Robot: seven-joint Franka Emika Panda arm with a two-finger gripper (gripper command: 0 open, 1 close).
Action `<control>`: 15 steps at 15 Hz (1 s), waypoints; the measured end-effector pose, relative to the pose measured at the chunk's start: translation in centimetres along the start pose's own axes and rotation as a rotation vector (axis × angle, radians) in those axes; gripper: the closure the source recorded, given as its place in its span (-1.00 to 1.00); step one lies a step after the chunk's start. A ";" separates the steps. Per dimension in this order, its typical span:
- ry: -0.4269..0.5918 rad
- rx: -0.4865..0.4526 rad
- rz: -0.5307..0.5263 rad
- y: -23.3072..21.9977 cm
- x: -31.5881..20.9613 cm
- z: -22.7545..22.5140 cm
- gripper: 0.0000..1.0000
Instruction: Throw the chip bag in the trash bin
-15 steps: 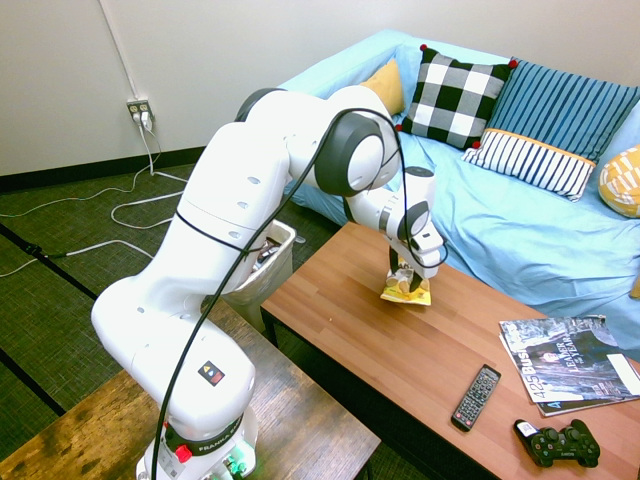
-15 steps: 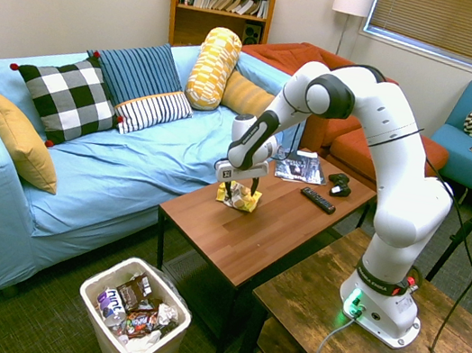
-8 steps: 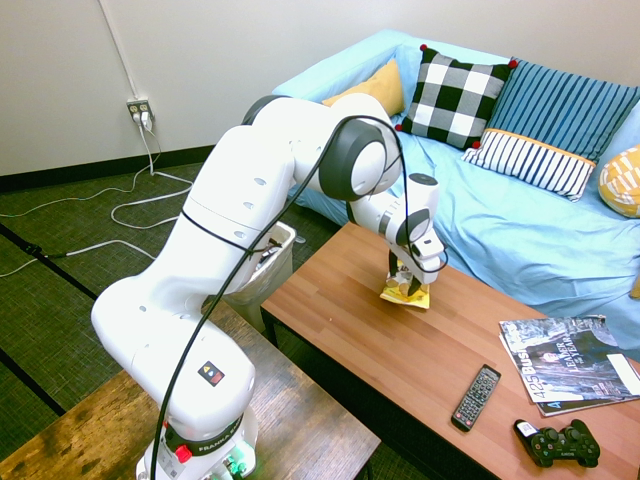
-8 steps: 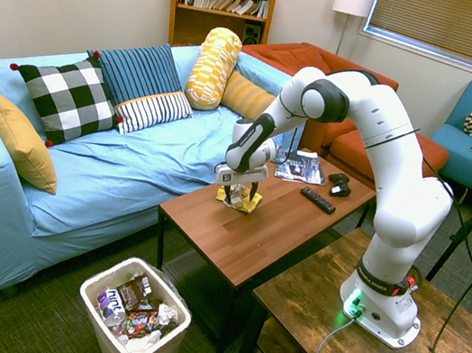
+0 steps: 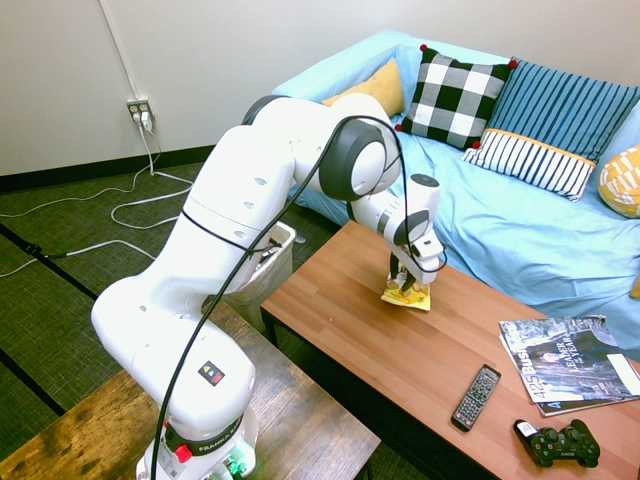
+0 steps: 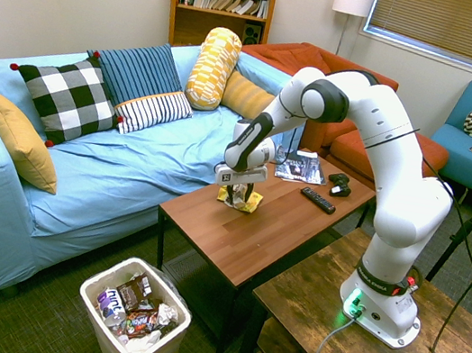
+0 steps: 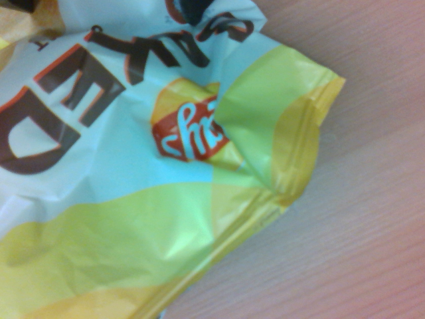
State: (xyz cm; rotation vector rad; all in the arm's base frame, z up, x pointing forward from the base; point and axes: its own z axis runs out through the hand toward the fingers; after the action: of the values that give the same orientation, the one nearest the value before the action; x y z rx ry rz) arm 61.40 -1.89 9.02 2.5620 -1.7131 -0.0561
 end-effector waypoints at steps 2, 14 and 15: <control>-0.007 0.002 -0.005 0.0 0.0 0.1 1.00; -0.028 0.045 -0.026 1.1 1.0 -2.0 1.00; -0.022 0.068 -0.038 1.1 0.5 -4.0 1.00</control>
State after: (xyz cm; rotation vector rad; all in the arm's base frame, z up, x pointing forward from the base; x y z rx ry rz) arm 60.79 -2.64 13.10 2.6520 -1.7032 -0.0279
